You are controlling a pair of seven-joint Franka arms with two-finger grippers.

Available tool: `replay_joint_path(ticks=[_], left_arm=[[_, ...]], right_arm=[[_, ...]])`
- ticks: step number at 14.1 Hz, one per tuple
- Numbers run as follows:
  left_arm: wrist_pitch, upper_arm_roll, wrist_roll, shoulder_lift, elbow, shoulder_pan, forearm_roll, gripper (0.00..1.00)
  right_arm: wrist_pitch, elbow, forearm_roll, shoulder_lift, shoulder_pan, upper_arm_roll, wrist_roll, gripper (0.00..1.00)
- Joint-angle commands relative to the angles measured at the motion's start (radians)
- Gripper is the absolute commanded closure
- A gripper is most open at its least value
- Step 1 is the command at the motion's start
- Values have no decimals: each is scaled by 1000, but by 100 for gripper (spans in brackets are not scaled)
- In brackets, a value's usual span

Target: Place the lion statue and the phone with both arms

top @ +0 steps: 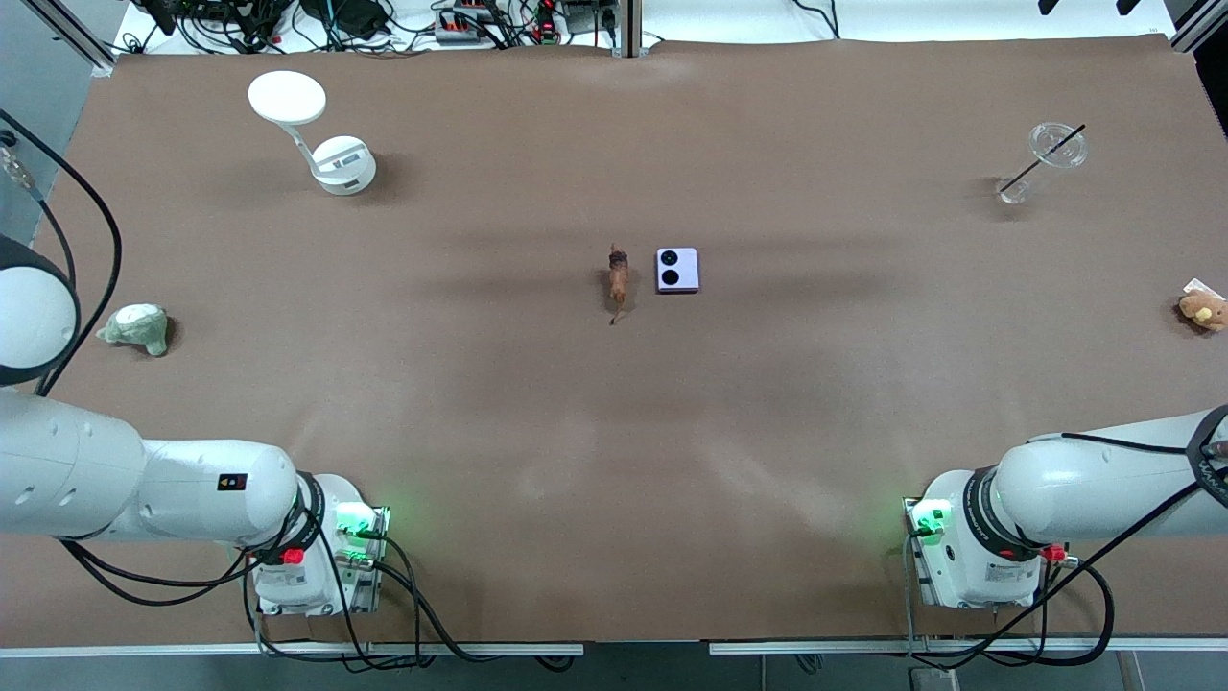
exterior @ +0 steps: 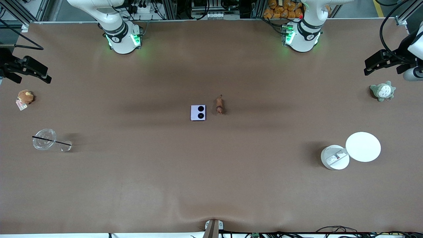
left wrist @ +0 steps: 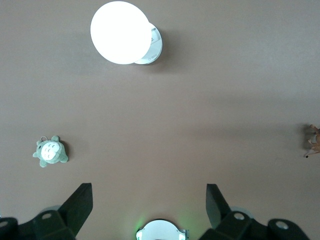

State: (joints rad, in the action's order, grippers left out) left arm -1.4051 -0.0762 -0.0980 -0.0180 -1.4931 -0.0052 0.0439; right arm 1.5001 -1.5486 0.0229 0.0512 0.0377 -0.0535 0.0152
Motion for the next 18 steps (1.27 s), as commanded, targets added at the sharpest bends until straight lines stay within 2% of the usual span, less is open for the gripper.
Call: replay_joint_path(ticks=[1, 6, 11, 15, 18], left_arm=[[23, -10, -93, 69, 37, -12, -15, 0], [-47, -68, -322, 134, 34, -137, -13, 0], [-158, -74, -563, 266, 28, -390, -4, 0], [-392, -74, -785, 357, -62, -579, -9, 0], [-518, -68, -896, 467, -67, -686, 8, 0]], right_arm=[[-21, 27, -14, -11, -7, 3, -12, 0], [-24, 27, -14, -11, -10, 1, -18, 0], [-24, 27, -14, -11, -10, 1, -17, 0], [-24, 27, -14, -13, -10, 1, -15, 0], [-24, 27, -12, -13, -10, 1, -12, 0]])
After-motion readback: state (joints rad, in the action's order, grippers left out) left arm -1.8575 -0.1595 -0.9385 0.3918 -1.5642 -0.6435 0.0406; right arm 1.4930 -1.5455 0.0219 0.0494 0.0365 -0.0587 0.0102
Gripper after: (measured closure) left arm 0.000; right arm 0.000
